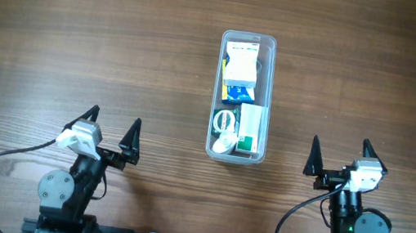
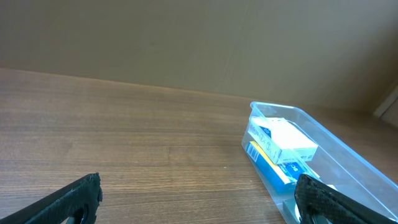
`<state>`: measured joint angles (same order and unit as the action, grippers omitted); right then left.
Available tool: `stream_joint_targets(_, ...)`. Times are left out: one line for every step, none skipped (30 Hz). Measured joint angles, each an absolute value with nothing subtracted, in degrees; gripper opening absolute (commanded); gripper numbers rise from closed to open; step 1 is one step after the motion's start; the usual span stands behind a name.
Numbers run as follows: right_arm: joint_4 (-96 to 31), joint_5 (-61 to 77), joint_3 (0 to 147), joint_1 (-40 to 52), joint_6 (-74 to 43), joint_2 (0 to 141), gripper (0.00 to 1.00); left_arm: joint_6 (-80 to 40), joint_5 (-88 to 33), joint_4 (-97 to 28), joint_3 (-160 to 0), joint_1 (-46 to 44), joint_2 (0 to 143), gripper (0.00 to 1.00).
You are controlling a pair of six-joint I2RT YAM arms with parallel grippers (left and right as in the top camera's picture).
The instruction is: Pack container
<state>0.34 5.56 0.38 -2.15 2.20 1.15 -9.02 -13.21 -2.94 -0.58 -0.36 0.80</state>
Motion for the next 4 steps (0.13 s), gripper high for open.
stream_joint_targets(0.32, 5.56, 0.38, -2.15, 2.20, 1.15, 1.00, -9.02, -13.21, -2.94, -0.58, -0.36, 0.80, 1.00)
stream_joint_targets(0.32, 5.56, 0.38, -2.15, 2.20, 1.15, 1.00, -9.02, -13.21, -2.94, -0.60, -0.36, 0.80, 1.00)
stream_joint_targets(0.32, 5.56, 0.38, -2.17, 2.20, 1.15, 1.00, -9.02, -13.21, -2.94, -0.58, -0.36, 0.80, 1.00)
stream_joint_targets(0.32, 5.56, 0.38, -2.15, 2.20, 1.15, 1.00, -9.02, -13.21, -2.94, -0.58, -0.36, 0.80, 1.00)
